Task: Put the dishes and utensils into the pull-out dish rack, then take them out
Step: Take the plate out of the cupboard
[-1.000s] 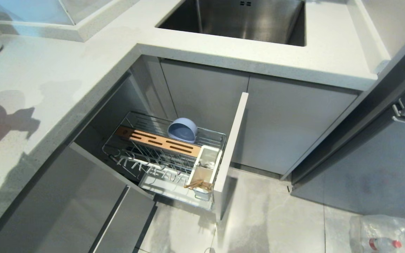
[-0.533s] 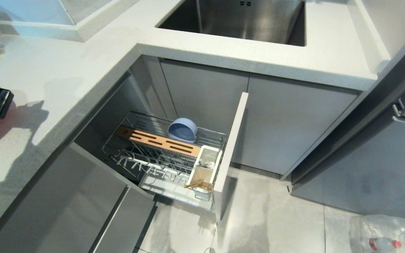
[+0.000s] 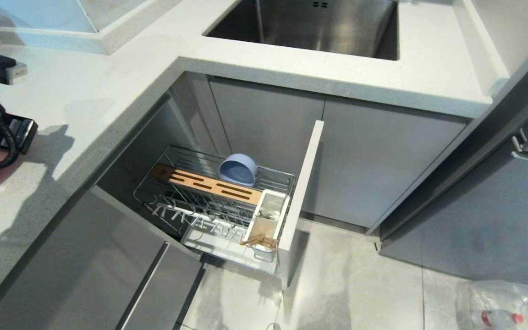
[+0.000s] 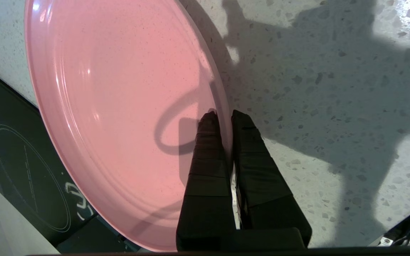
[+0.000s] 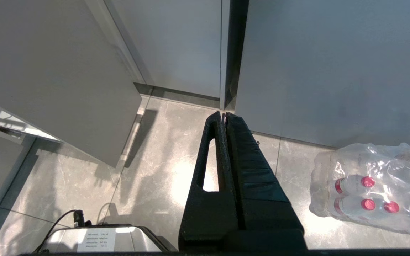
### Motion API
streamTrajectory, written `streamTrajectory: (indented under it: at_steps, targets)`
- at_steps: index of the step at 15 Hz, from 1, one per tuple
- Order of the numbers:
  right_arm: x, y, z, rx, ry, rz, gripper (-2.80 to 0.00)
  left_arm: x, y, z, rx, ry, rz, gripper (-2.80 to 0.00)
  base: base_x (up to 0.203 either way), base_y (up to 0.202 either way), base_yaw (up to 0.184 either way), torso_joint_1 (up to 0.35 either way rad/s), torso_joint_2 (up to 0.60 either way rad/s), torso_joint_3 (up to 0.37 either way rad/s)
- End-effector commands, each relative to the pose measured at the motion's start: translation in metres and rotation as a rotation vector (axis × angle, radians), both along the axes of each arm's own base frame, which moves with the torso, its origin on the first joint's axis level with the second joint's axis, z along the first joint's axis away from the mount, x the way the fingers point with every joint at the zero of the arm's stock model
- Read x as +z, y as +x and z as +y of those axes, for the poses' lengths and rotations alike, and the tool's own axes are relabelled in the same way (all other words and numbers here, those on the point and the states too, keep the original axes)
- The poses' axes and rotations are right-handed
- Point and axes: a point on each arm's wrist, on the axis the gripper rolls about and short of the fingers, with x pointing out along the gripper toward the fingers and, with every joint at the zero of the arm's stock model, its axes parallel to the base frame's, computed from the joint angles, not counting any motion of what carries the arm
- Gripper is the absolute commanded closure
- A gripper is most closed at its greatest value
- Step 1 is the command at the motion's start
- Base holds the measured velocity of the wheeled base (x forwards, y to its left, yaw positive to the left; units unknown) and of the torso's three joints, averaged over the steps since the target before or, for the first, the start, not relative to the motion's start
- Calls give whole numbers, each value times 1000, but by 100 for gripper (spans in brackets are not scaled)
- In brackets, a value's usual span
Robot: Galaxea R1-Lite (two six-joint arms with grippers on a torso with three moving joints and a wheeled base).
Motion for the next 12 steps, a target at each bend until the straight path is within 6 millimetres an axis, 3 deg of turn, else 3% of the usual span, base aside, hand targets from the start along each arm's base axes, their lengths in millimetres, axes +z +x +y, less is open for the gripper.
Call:
streamTrajectory:
  at_steps: [1,12]
  targets:
    - [0,0,0,0,2,1,0,-1,1,0,2,2,11,0,0,0,0,0,0,0]
    - [0,0,0,0,0,1,0,2,2,-2,1,4,-27,0,0,0,0,0,0,0]
